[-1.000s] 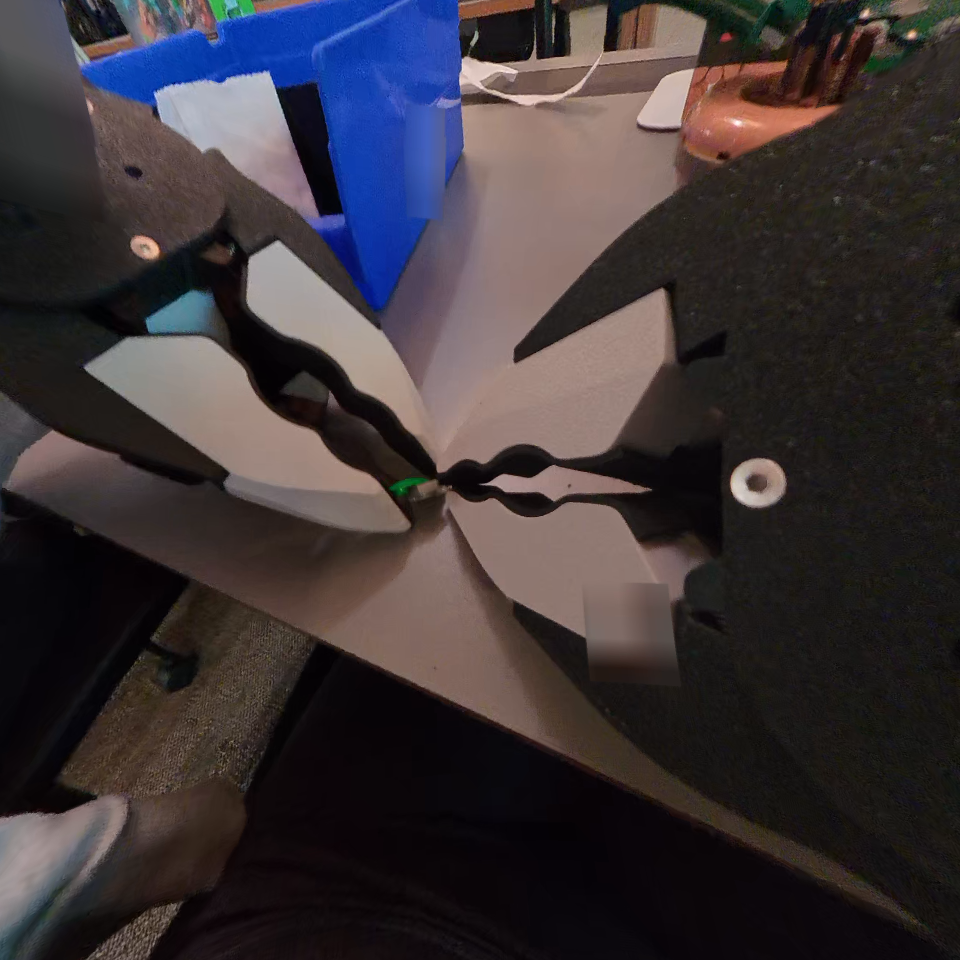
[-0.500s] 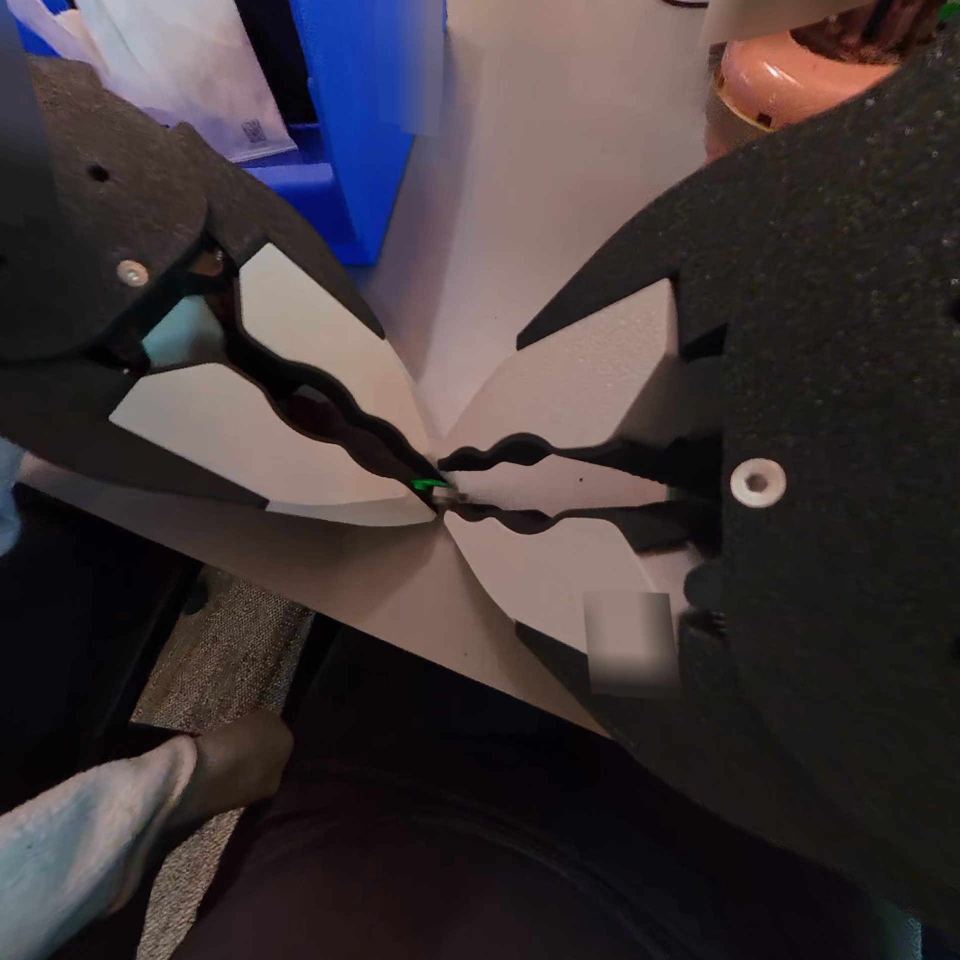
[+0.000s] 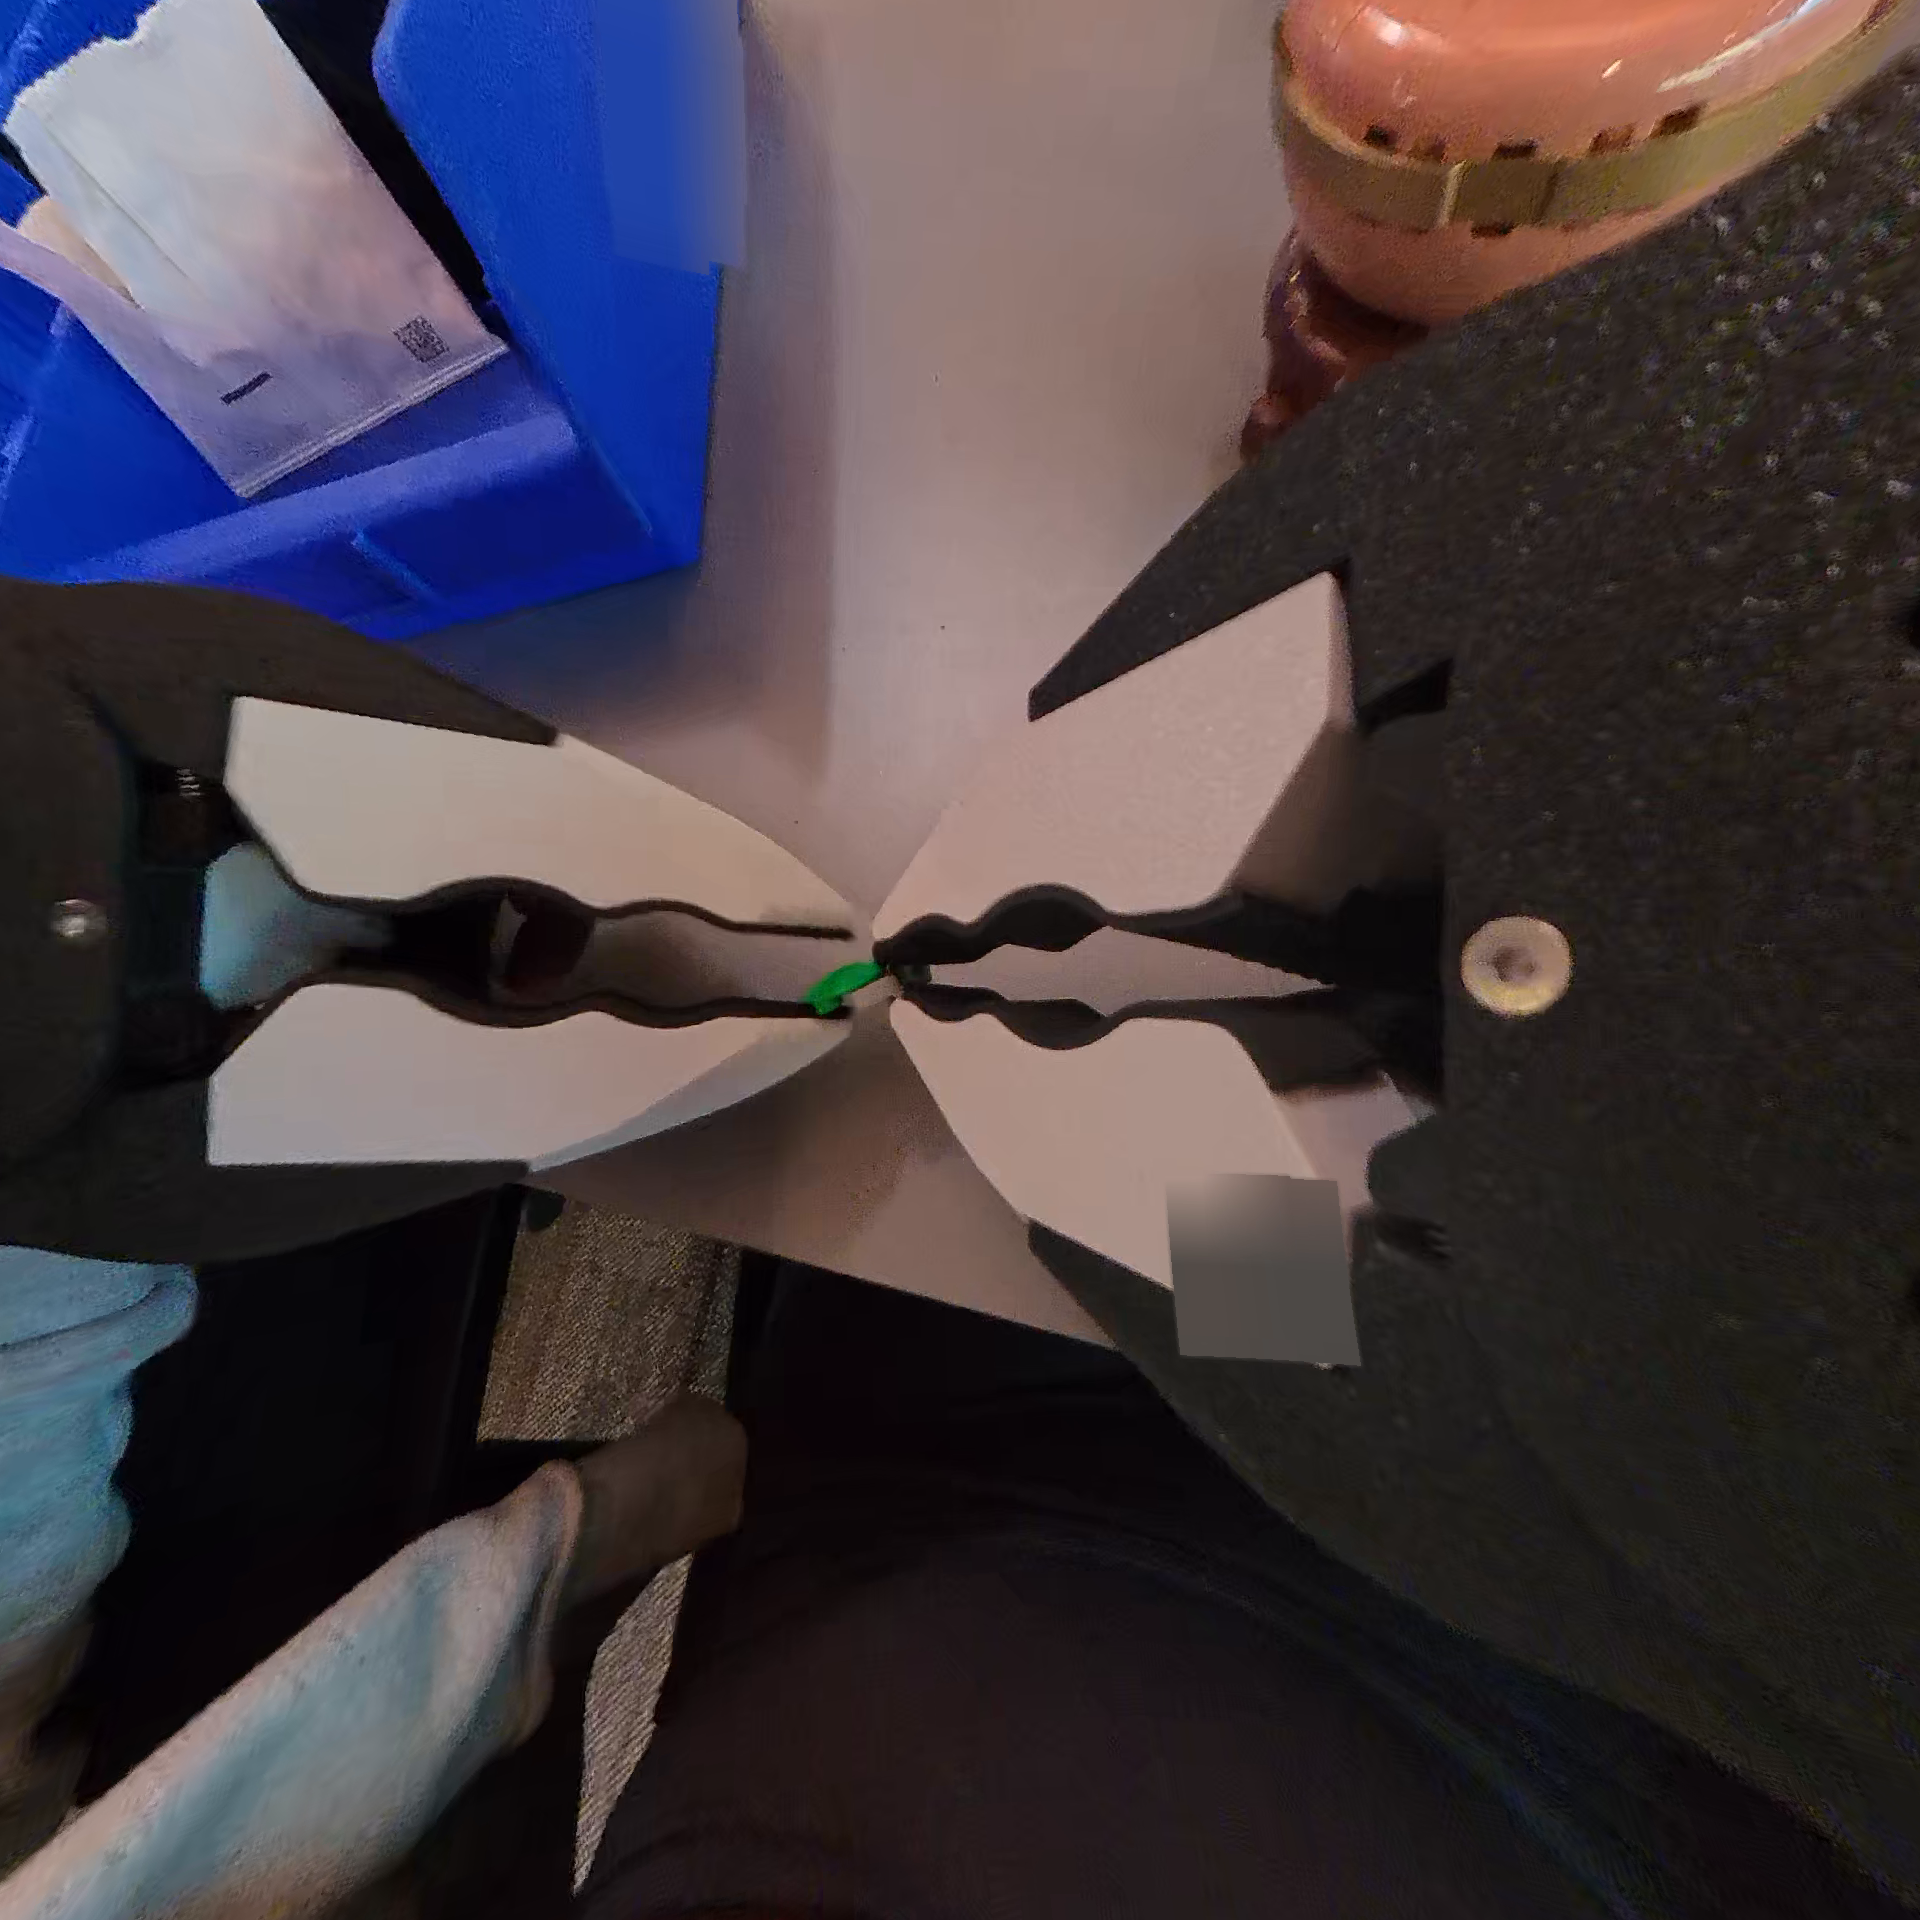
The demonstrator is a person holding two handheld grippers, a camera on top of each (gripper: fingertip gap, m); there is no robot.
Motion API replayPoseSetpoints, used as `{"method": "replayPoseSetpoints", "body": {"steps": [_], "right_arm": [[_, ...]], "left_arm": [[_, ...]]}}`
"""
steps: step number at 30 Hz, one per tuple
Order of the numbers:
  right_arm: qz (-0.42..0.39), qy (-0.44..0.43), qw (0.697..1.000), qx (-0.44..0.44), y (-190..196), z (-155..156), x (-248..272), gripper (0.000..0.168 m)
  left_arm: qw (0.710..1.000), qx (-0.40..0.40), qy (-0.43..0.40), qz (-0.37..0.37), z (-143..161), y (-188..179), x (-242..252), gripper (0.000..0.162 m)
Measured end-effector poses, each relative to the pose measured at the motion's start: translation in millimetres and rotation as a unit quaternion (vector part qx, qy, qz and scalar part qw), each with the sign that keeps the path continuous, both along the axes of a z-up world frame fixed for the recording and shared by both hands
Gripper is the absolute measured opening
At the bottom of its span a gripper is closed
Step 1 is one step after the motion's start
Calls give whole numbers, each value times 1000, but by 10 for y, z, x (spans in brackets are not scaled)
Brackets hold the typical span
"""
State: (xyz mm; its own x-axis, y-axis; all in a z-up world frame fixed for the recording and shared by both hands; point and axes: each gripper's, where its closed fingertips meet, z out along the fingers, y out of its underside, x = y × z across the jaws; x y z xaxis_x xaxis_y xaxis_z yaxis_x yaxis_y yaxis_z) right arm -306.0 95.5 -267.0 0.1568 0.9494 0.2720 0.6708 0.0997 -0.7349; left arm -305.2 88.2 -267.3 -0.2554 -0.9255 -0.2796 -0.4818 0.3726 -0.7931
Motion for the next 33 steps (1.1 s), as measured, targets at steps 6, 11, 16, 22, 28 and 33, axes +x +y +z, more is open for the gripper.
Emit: {"method": "replayPoseSetpoints", "body": {"steps": [6,11,16,22,28,33], "right_arm": [[-33,-36,999,18,37,9,190,4],[-45,-19,999,21,9,78,224,4],[-50,-21,998,25,-25,82,277,4],[-69,32,996,37,2,201,289,6],[-83,195,977,6,-48,493,287,16],[-92,200,975,26,-37,512,249,9]], "left_arm": [[994,66,-66,60,200,58,105,25],[992,98,-46,70,167,17,192,19],[991,97,-56,67,180,-36,271,5],[988,67,-108,93,290,-3,297,4],[975,-45,-195,97,550,-34,253,3],[970,-59,-212,102,602,-43,287,3]]}}
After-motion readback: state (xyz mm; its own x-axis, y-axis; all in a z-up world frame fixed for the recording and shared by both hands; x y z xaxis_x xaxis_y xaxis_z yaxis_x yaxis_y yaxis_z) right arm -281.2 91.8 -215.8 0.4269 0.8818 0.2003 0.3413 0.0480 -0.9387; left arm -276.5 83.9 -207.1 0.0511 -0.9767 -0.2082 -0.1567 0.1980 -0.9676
